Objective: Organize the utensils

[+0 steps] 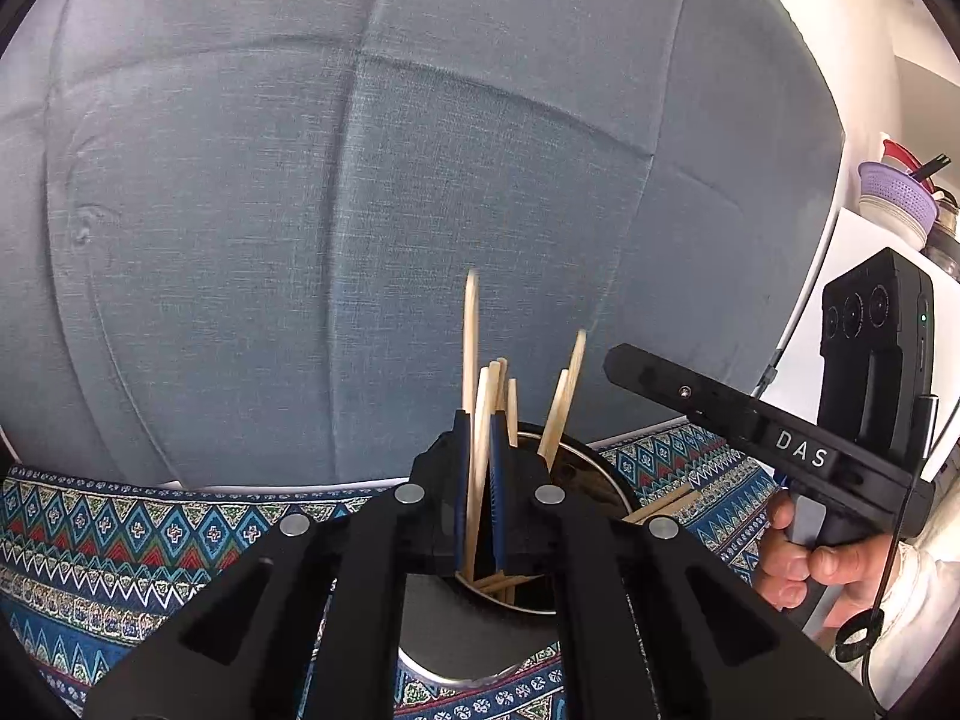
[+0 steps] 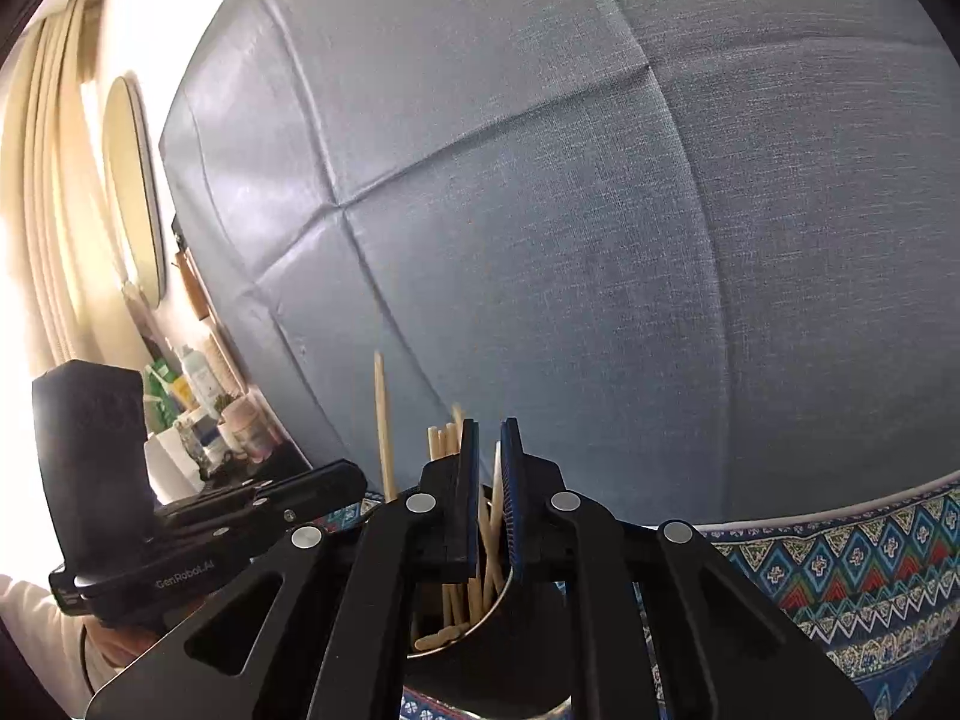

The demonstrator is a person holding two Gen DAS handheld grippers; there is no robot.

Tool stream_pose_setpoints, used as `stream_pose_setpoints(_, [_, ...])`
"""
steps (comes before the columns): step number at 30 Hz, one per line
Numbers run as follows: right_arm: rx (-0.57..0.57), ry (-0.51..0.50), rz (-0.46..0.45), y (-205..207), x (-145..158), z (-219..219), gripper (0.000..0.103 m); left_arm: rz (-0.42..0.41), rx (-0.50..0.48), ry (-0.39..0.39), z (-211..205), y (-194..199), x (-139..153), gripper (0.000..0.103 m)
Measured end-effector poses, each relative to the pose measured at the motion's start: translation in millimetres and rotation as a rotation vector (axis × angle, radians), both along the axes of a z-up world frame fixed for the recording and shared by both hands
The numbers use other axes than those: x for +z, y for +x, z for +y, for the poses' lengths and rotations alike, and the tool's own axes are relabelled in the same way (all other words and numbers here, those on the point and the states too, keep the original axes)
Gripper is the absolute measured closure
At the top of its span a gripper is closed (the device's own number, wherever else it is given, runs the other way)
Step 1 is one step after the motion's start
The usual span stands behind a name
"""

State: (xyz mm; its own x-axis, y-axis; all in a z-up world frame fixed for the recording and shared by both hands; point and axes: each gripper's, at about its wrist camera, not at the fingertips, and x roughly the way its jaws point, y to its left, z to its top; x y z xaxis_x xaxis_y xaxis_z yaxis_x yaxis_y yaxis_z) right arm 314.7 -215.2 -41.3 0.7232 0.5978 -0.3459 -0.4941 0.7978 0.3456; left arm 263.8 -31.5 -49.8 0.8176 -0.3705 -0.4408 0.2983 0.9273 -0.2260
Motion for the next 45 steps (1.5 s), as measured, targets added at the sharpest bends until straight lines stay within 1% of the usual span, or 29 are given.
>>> stream_pose_setpoints(1, [-0.009,-0.004,-0.002,-2.4,0.8,-2.2,0.085,0.002,0.001,-0.011,2.5,-2.0,1.2,0.084])
stream_pose_setpoints(2, [-0.025,-0.01,-0.007,-5.4,1.8,-3.8,0.071,0.002,0.005,-0.027,7.7,-5.4,2.8,0.063])
stream_pose_setpoints(3, [-0.038,-0.013,-0.011,-8.3,2.8,-5.2,0.065,-0.003,0.014,-0.036,11.6,-9.1,4.8,0.052])
stream_pose_setpoints(4, [-0.045,-0.014,-0.013,-9.8,3.9,-5.4,0.062,-0.008,0.025,-0.037,13.9,-11.7,7.3,0.048])
stream_pose_setpoints(5, [-0.054,-0.013,-0.012,-12.0,5.0,-6.6,0.061,-0.003,0.03,-0.035,15.6,-12.9,9.7,0.041])
stream_pose_setpoints(6, [-0.064,-0.012,-0.011,-14.3,6.1,-7.3,0.059,-0.002,0.036,-0.032,17.0,-14.8,11.9,0.036])
stream_pose_setpoints(7, [-0.075,-0.014,-0.011,-16.8,7.5,-7.8,0.052,-0.008,0.044,-0.033,19.1,-17.9,14.3,0.034])
stream_pose_setpoints(8, [-0.085,-0.017,-0.014,-19.5,9.3,-9.1,0.045,-0.009,0.049,-0.034,21.3,-20.9,16.6,0.029])
stream_pose_setpoints(9, [-0.093,-0.019,-0.016,-22.5,11.1,-9.6,0.041,0.001,0.057,-0.034,23.0,-23.0,18.5,0.019])
stream_pose_setpoints(11, [-0.115,-0.022,0.0,-27.4,14.1,-11.1,0.021,0.025,0.058,-0.067,27.6,-28.0,21.1,0.016])
stream_pose_setpoints(12, [-0.121,-0.021,0.006,-30.1,15.2,-11.8,0.02,0.028,0.056,-0.074,29.2,-31.9,22.3,0.014])
stream_pose_setpoints(14, [-0.136,-0.028,0.009,-36.1,17.4,-13.9,0.017,0.033,0.073,-0.047,29.5,-39.4,24.7,0.007])
stream_pose_setpoints(17, [-0.159,-0.045,0.03,-43.5,17.8,-15.9,0.016,0.051,0.098,-0.033,33.4,-50.7,24.7,0.006])
stream_pose_setpoints(19, [-0.175,-0.053,0.04,-49.4,17.6,-17.7,0.015,0.086,0.12,-0.017,33.5,-53.6,23.1,0.006])
stream_pose_setpoints(22, [-0.2,-0.068,0.055,-60.1,16.3,-21.5,0.013,0.123,0.121,0.003,34.4,-61.2,19.9,0.006])
stream_pose_setpoints(25, [-0.223,-0.094,0.082,-72.2,12.1,-24.1,0.012,0.15,0.114,0.047,36.4,-74.9,14.5,0.006])
stream_pose_setpoints(29, [-0.252,-0.13,0.131,-93.0,-3.3,-23.9,0.01,0.169,0.145,0.08,36.2,-93.6,6.9,0.006])
stream_pose_setpoints(31, [-0.264,-0.173,0.175,-102.7,-14.0,-19.8,0.01,0.192,0.149,0.088,34.3,-102.2,0.4,0.006])
stream_pose_setpoints(35, [-0.286,-0.228,0.238,-128.3,-31.7,-18.8,0.01,0.271,0.154,0.118,28.6,-114.9,-9.8,0.006])
stream_pose_setpoints(38, [-0.306,-0.246,0.294,-150.0,-38.6,-21.9,0.01,0.275,0.165,0.106,30.5,-134.1,-9.9,0.006])
stream_pose_setpoints(41, [-0.315,-0.249,0.336,-174.8,-40.0,-24.9,0.009,0.319,0.18,0.15,26.2,-150.6,-9.5,0.006])
stream_pose_setpoints(43, [-0.317,-0.246,0.351,-193.7,-38.9,-25.9,0.009,0.327,0.196,0.179,23.2,-165.8,-7.6,0.006])
stream_pose_setpoints(45, [-0.335,-0.245,0.364,-211.7,-36.6,-25.4,0.009,0.346,0.192,0.173,21.6,-177.0,-5.9,0.006])
